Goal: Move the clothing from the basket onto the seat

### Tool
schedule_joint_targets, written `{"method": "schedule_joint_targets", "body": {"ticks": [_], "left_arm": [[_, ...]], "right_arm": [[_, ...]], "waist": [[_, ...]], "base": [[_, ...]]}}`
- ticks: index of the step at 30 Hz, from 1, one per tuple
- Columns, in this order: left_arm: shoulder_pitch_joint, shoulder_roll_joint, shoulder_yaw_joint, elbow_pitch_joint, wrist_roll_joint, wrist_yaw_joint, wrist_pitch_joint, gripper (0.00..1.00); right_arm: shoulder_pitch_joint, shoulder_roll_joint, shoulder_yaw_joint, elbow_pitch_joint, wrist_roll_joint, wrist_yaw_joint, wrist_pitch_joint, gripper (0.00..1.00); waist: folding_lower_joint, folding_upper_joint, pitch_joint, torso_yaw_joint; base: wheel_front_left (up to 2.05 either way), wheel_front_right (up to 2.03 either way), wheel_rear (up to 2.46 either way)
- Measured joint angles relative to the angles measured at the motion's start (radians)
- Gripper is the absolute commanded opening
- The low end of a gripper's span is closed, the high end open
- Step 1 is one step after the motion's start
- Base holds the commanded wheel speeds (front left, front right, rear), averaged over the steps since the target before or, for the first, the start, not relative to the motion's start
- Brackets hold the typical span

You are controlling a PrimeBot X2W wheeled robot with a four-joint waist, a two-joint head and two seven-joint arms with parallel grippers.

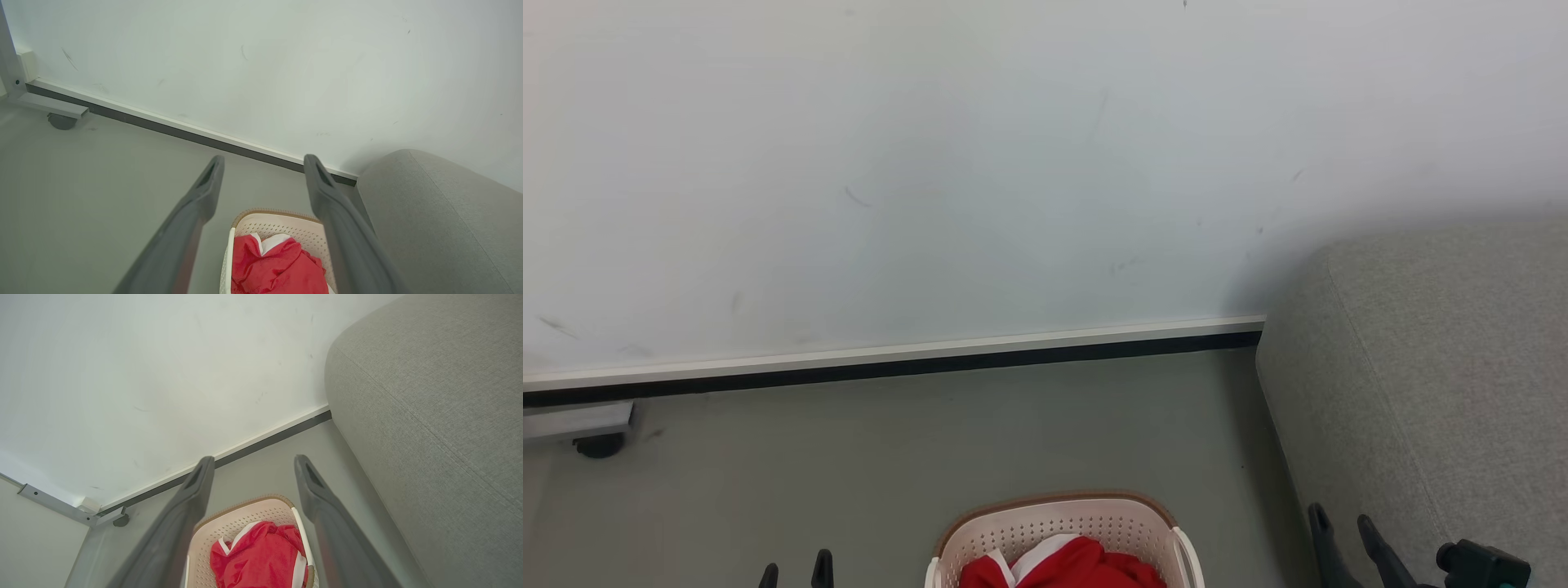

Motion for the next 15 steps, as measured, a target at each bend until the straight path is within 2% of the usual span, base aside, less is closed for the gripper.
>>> {"method": "schedule_joint_targets", "body": {"ticks": [15], "left_arm": [[-0.003, 0.000, -0.001, 0.012, 0.126, 0.004, -0.036, 1.00]], "right_arm": [[0.004, 0.019, -0.039, -0.008, -0.183, 0.000, 0.026, 1.00]], "waist": [[0.0000, 0.0000, -0.011, 0.002]], "base": [[0.00, 0.00, 0.00]]}}
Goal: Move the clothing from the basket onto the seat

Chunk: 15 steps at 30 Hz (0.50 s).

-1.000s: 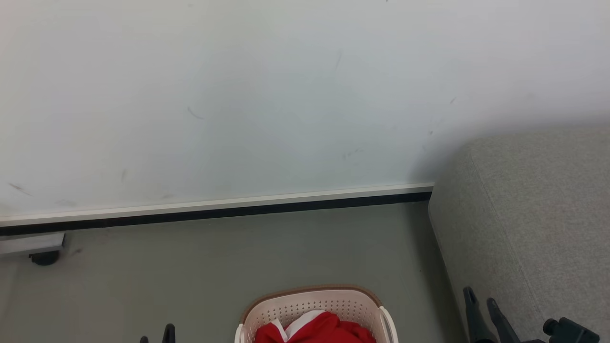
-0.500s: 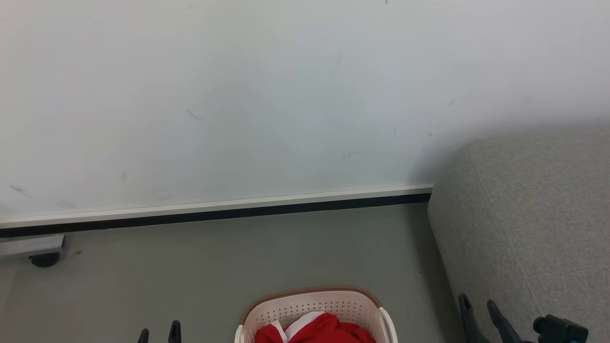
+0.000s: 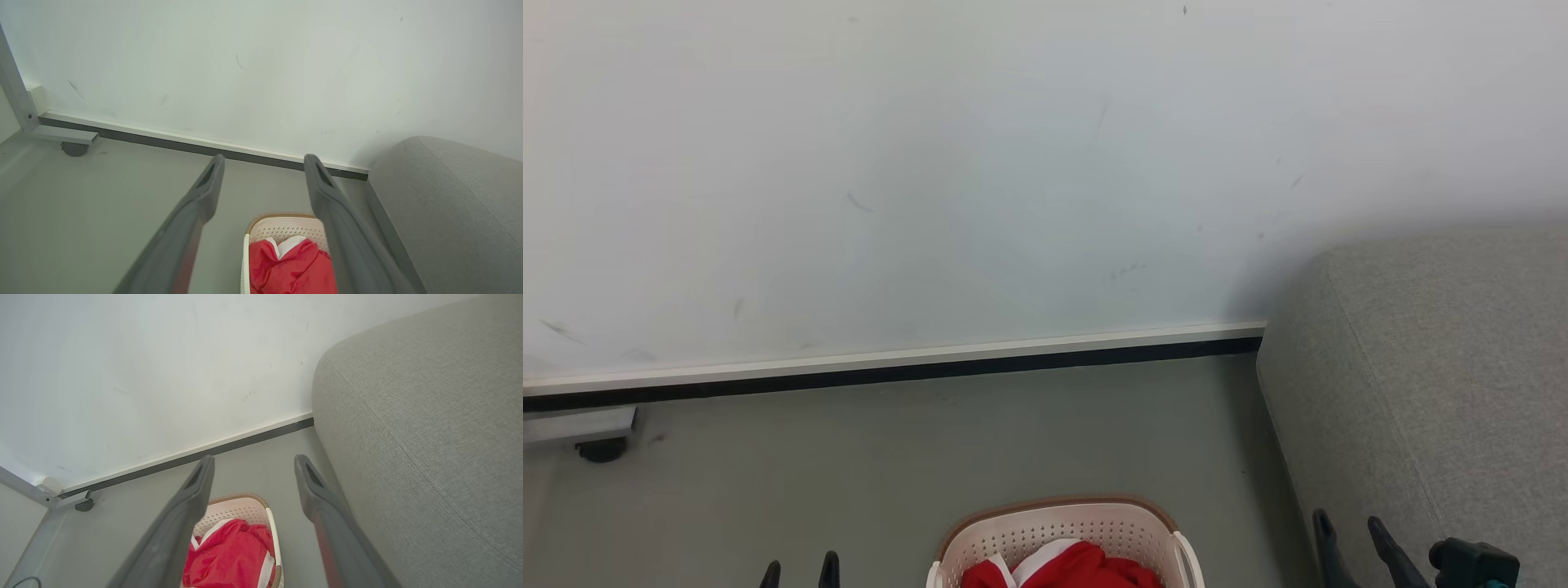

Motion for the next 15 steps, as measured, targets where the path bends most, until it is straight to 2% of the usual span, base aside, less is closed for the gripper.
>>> {"method": "schedule_joint_targets", "body": {"ticks": [15], "left_arm": [[0.001, -0.002, -0.008, 0.006, 0.106, 0.009, -0.032, 1.00]], "right_arm": [[0.003, 0.020, -0.008, 0.000, -0.136, 0.000, 0.017, 1.00]], "waist": [[0.0000, 0.0000, -0.013, -0.004]], "base": [[0.00, 0.00, 0.00]]}}
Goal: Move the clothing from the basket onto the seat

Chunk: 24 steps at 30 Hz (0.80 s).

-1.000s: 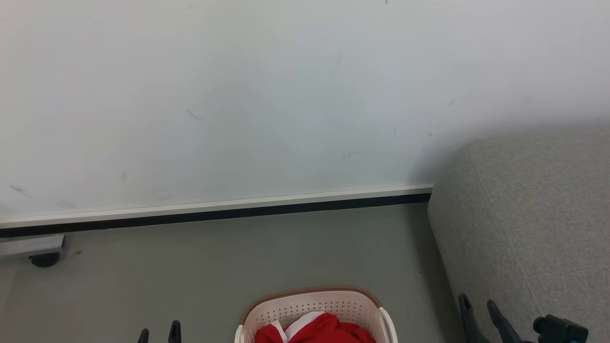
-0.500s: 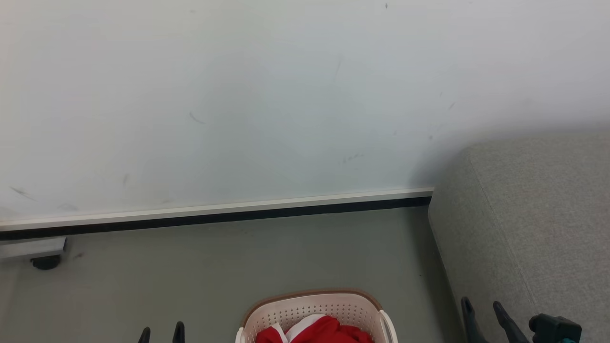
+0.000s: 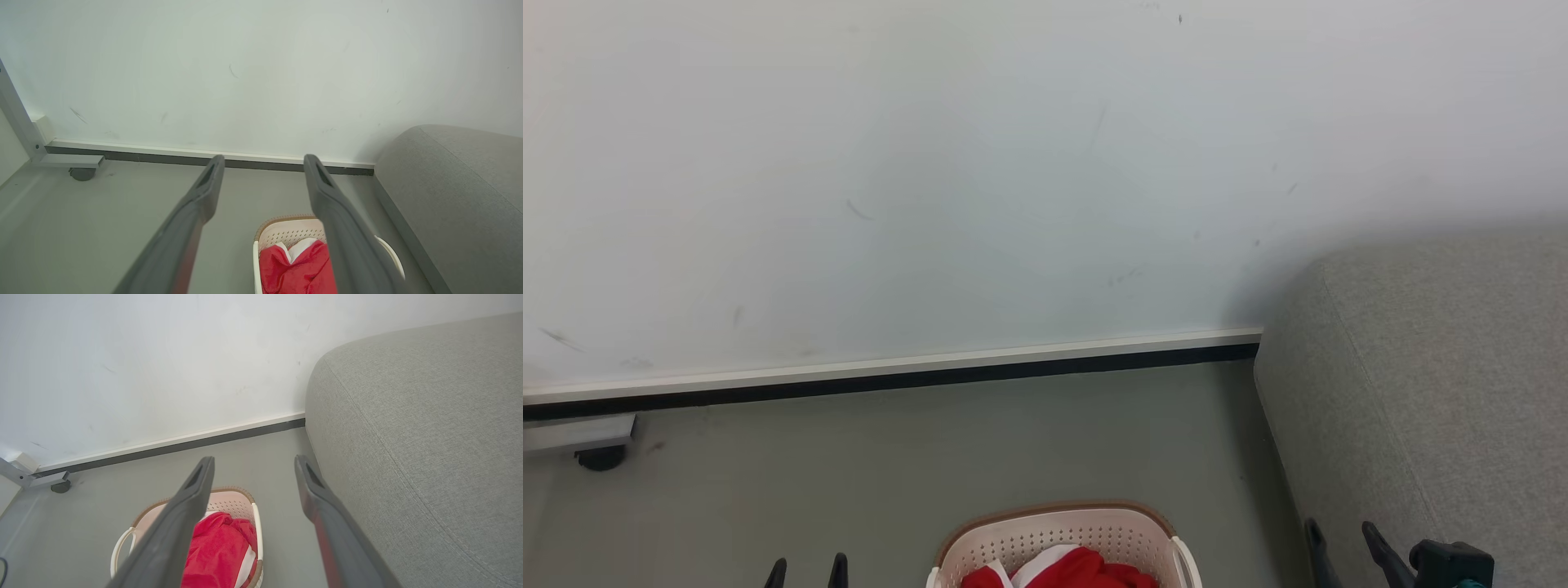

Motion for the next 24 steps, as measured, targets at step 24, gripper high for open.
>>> {"method": "schedule_joint_targets", "body": {"ticks": [24], "left_arm": [[0.016, -0.003, -0.013, 0.030, 0.077, -0.002, -0.026, 1.00]], "right_arm": [[0.014, 0.016, 0.003, 0.011, -0.109, 0.000, 0.017, 1.00]], "waist": [[0.0000, 0.0000, -0.029, 0.004]], "base": [[0.00, 0.00, 0.00]]}}
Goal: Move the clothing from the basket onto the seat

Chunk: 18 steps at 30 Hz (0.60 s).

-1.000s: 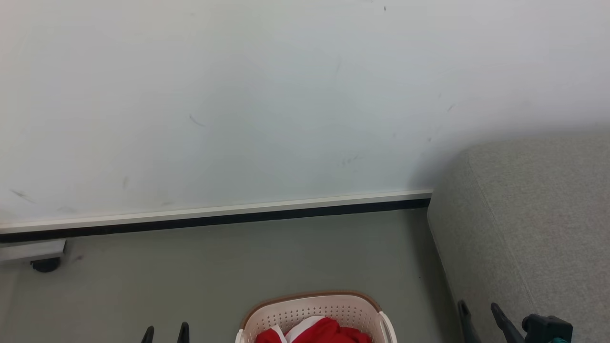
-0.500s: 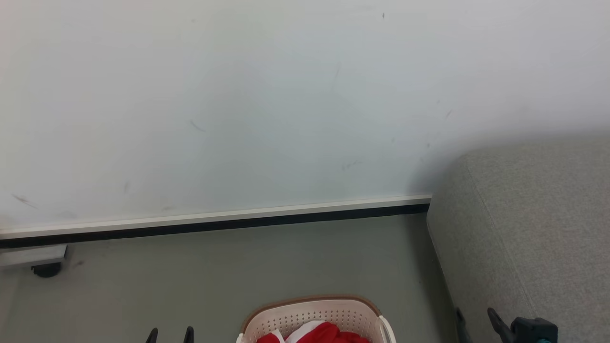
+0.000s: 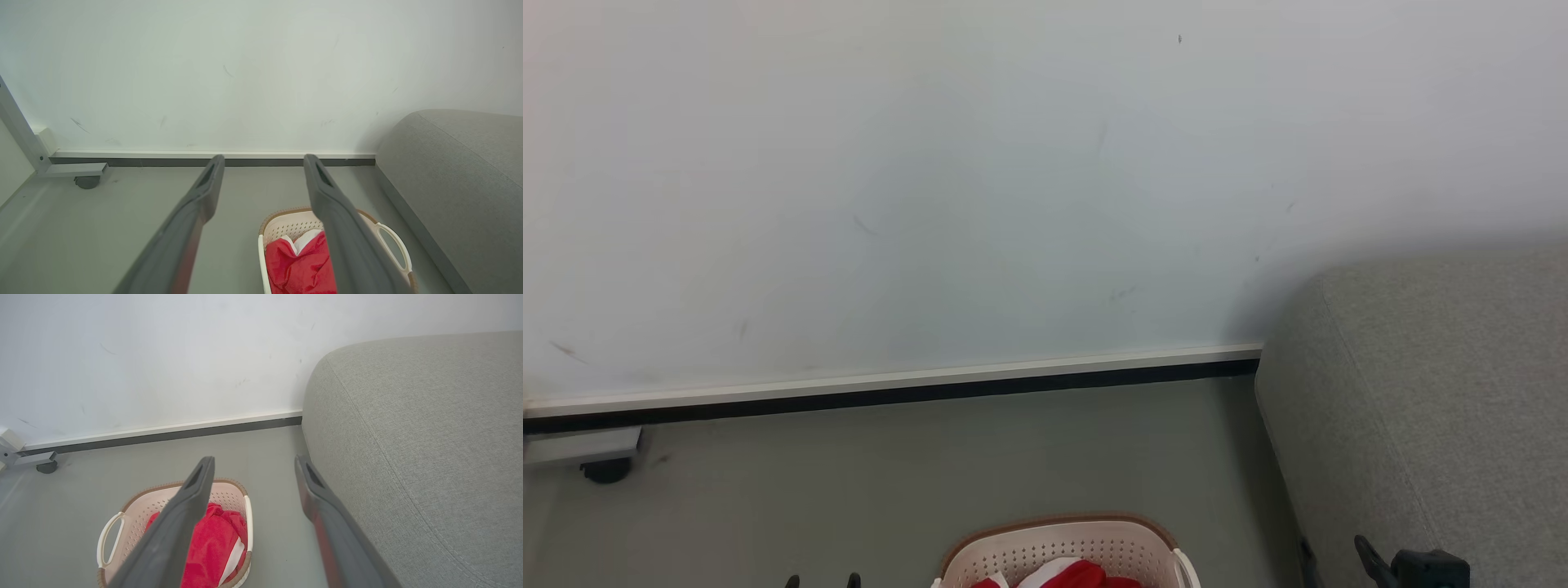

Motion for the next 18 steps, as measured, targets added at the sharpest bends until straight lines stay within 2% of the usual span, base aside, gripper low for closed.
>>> {"method": "schedule_joint_targets", "body": {"ticks": [18], "left_arm": [[0.002, -0.001, -0.008, 0.007, 0.000, -0.015, 0.000, 1.00]], "right_arm": [[0.002, 0.000, 0.012, -0.004, 0.002, 0.000, 0.001, 1.00]], "waist": [[0.0000, 0.0000, 0.009, -0.010]], "base": [[0.00, 0.00, 0.00]]}}
